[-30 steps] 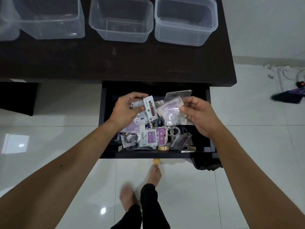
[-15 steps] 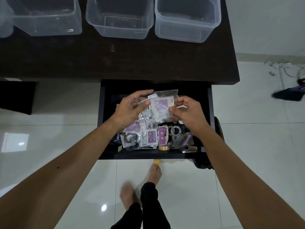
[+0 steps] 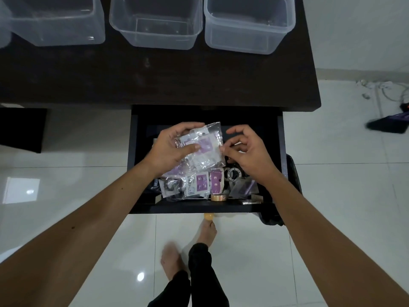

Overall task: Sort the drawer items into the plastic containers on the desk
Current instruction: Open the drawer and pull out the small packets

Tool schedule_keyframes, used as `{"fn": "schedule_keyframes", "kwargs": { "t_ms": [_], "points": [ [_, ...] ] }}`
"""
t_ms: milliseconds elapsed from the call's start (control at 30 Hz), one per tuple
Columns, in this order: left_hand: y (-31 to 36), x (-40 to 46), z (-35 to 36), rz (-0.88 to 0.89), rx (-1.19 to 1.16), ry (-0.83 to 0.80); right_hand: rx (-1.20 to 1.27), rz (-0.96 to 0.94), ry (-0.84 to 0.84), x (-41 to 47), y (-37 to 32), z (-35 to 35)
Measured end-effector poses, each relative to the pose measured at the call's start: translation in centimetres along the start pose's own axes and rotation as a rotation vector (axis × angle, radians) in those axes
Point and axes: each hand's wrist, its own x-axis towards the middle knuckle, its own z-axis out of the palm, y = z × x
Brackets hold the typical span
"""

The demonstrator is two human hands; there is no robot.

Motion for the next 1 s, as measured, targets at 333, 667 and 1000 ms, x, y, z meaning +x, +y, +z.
{"fn": "schedule_keyframes", "kwargs": {
  "t_ms": [333,667,1000],
  "points": [
    [-1.3,-0.4,-2.1,0.028,0.039,0.166,-0.258,-0.010,-0.085,0.4,2.0,-2.0],
    [-2.0,-0.2,-2.2,0.023,0.029,0.199,-0.542,0.043,-0.318,0.2,1.2,-0.5],
    [-1.7,-0.2,-1.9,0.012,0.017,0.146,-0.290,0.017,-0.267,-0.5,0.6,-1.6]
  ]
}}
